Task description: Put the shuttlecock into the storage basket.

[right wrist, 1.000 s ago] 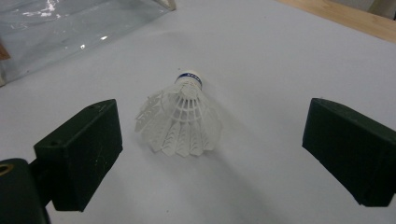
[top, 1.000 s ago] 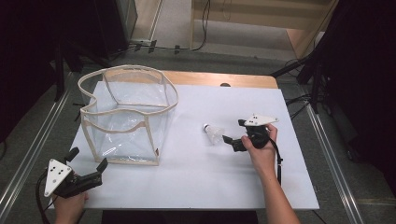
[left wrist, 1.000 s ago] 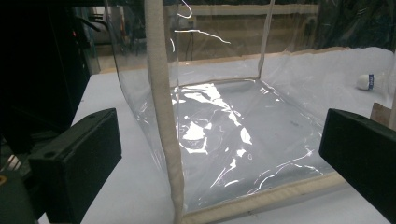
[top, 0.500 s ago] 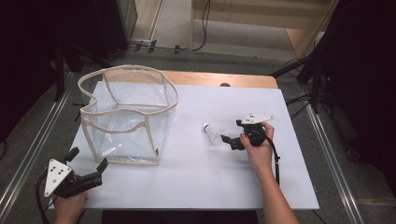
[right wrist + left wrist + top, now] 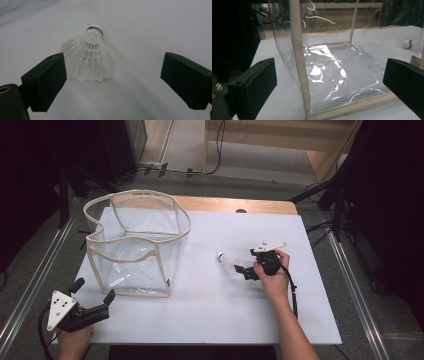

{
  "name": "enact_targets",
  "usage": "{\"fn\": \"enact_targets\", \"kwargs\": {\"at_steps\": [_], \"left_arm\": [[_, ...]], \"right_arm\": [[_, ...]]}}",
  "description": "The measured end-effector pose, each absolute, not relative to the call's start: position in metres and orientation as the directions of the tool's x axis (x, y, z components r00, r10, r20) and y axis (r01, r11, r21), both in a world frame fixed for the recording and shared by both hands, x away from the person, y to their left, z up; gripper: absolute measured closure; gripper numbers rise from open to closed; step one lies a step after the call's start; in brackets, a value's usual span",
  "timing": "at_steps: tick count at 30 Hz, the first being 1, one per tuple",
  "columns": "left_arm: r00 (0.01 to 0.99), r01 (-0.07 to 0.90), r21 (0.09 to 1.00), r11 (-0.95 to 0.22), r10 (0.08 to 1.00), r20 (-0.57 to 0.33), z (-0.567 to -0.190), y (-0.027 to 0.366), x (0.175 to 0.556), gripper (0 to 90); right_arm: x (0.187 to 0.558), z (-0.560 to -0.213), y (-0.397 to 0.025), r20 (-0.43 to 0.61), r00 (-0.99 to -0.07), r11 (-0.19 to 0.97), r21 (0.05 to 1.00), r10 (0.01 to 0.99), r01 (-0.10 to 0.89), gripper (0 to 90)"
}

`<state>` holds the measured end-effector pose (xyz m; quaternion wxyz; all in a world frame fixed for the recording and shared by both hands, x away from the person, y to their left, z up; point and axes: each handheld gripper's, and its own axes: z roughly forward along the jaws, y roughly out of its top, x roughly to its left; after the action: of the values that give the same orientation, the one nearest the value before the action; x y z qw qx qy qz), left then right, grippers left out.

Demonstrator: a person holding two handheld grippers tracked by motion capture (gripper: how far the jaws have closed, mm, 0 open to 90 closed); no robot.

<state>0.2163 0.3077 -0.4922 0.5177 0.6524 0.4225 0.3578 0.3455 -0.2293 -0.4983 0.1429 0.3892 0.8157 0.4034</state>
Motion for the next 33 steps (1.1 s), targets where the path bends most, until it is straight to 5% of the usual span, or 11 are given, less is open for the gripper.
{"fn": "enact_targets", "kwargs": {"at_steps": [13,33], "left_arm": [[0.386,0.181,0.978,-0.104,0.922,0.026,-0.492,0.308,0.216,0.0],[0.384,0.183,0.978,-0.1,0.923,0.022,-0.492,0.308,0.216,0.0]], "right_arm": [[0.353,-0.506,-0.218,0.07,-0.661,0.403,0.743,0.747,0.534,13.6],[0.366,-0.513,-0.208,0.122,-0.655,0.384,0.724,0.745,0.572,50.2]]}}
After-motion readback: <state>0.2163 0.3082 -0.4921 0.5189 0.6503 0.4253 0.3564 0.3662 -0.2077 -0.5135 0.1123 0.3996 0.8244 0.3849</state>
